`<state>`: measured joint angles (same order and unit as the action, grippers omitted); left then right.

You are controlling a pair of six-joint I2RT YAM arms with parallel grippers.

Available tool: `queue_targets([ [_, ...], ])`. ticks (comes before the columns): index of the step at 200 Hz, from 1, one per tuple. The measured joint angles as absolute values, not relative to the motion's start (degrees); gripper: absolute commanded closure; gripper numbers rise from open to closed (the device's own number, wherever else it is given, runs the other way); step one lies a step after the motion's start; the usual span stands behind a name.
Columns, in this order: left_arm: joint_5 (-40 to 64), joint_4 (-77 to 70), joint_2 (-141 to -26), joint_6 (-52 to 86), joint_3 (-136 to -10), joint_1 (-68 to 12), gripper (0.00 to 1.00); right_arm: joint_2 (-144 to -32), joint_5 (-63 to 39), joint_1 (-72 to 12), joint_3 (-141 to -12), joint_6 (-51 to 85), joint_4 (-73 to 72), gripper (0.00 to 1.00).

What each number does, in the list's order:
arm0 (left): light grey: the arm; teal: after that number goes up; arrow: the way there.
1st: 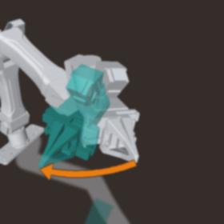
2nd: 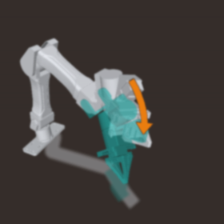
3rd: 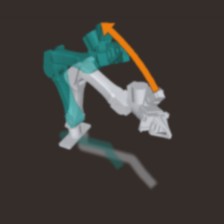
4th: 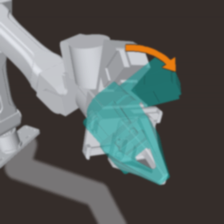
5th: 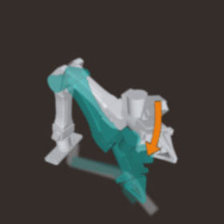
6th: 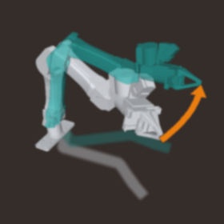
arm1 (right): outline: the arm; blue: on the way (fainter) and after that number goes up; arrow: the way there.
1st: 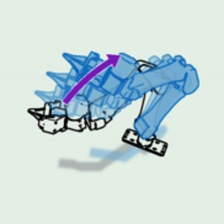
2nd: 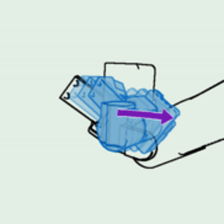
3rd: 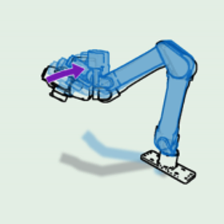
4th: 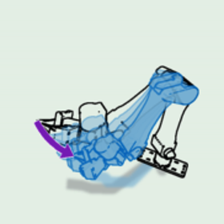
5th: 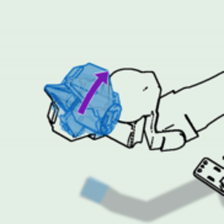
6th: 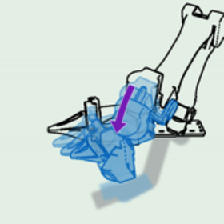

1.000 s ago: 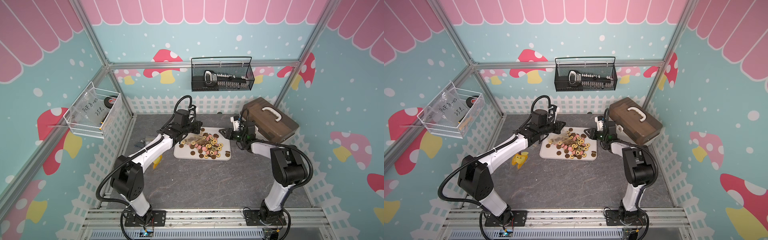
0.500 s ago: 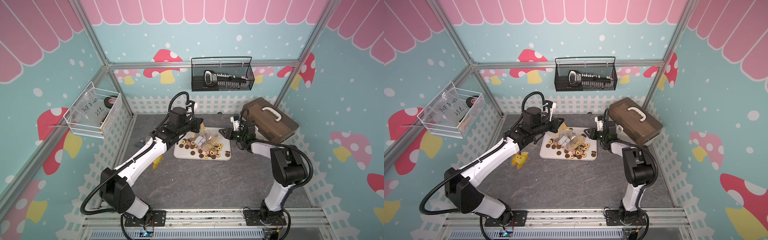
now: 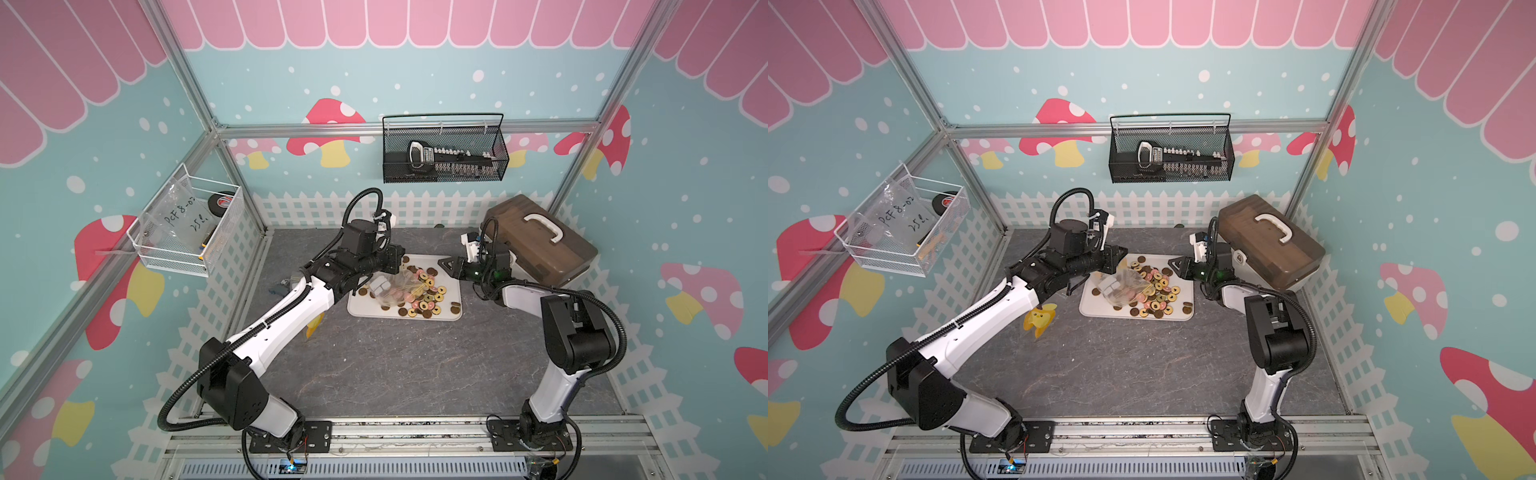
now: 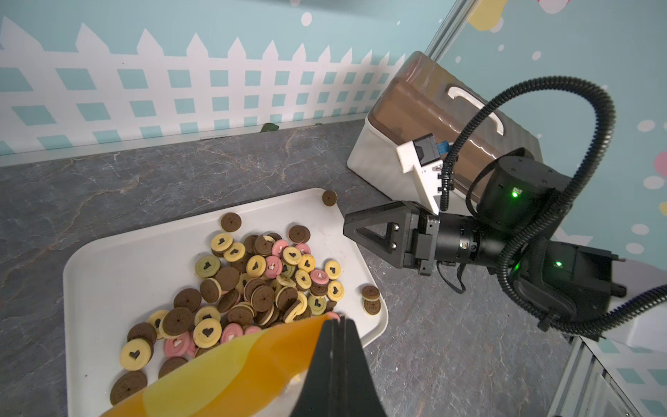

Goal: Pour cookies out of the ziploc bag
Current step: 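Pour the cookies out of the ziploc bag onto the tray, then place the ziploc bag at the center of the board.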

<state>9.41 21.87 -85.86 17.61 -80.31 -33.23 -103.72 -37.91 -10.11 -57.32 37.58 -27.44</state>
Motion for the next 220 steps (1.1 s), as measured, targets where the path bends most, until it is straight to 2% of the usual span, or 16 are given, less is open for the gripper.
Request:
queue_targets([
  [56,6.8,25.1,-77.7,18.2,-77.8,-38.4,1.0,-103.3,-37.9,-10.1,-57.3,37.6,-27.5,0.66],
  [114,4.0,25.6,-69.8,20.9,-69.5,-43.9,1.0,-103.3,-38.0,-10.1,-57.0,37.6,-27.5,0.65],
  [179,4.2,26.8,-63.7,24.0,-65.1,-45.0,1.0,-103.3,-37.9,-10.1,-57.0,37.8,-27.5,0.39],
  [190,4.4,26.9,-63.0,24.4,-64.7,-45.2,1.0,-103.2,-37.9,-10.1,-56.9,37.6,-27.5,0.31],
  [220,4.9,27.2,-61.4,25.8,-62.3,-45.5,1.0,-101.5,-36.8,-10.1,-55.5,37.3,-27.5,0.24],
])
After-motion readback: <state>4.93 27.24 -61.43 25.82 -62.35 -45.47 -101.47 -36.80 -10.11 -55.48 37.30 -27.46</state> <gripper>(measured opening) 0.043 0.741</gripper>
